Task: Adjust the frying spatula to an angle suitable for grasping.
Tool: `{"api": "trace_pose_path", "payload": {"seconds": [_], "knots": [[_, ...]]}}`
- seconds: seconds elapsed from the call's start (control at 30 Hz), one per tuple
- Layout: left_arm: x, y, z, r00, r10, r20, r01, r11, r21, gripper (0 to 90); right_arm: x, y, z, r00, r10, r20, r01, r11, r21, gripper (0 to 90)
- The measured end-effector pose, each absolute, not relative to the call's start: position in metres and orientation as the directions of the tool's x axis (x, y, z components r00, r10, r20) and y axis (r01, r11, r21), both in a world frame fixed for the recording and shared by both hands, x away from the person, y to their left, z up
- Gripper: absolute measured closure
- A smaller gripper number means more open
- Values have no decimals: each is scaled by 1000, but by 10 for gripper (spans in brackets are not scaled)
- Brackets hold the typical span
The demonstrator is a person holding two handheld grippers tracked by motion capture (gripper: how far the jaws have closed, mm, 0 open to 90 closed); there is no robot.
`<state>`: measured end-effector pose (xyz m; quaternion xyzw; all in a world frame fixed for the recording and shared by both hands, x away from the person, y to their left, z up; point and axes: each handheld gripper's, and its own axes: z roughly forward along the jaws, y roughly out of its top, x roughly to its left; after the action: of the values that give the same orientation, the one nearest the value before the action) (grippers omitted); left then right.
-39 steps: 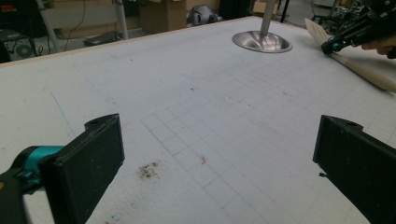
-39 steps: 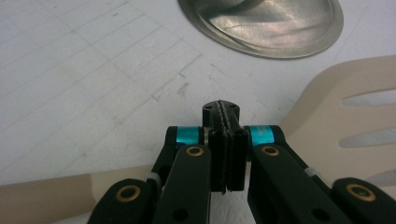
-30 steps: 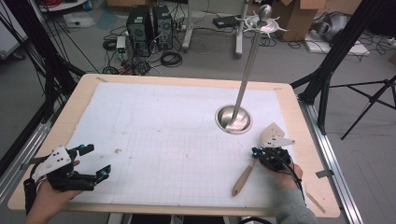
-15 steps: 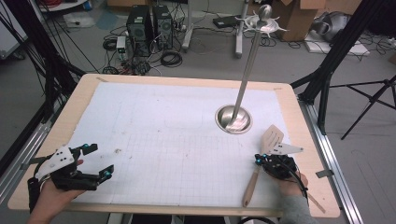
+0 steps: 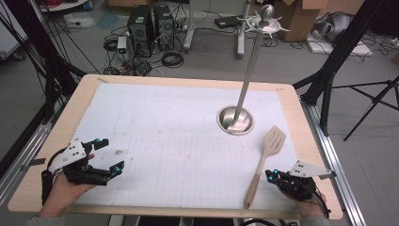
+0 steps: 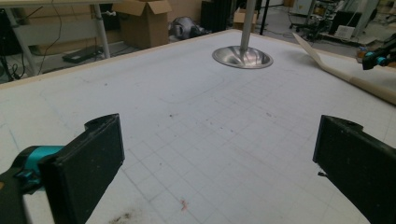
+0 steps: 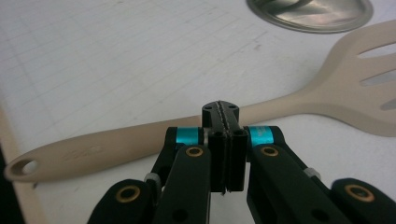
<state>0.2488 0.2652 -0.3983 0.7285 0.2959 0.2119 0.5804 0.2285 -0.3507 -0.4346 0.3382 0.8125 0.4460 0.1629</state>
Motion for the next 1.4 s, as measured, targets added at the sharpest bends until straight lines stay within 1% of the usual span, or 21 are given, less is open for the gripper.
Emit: {"api": "trace_pose_path", "payload": {"seconds": [0.13,0.5,0.57,0.87,1.07,1.4], "knots": [[254,263,-399,738,673,-42,188,-145,971,24,219,-349,-437,-753,657,43,384,385,839,900],[261,261,-400,738,673,-53,194,-137,971,24,210,-341,-449,-801,596,57,389,446,806,900],[261,262,-400,736,675,-54,196,-136,971,24,211,-337,-452,-812,581,56,392,471,790,900],[258,265,-402,732,680,-49,203,-148,968,24,220,-324,-449,-828,559,55,362,455,814,900],[255,267,-403,724,688,-47,209,-154,966,24,227,-308,-447,-831,556,22,347,487,801,900],[250,274,-403,709,704,-48,215,-151,965,24,246,-274,-446,-829,559,3,337,496,800,900]]}}
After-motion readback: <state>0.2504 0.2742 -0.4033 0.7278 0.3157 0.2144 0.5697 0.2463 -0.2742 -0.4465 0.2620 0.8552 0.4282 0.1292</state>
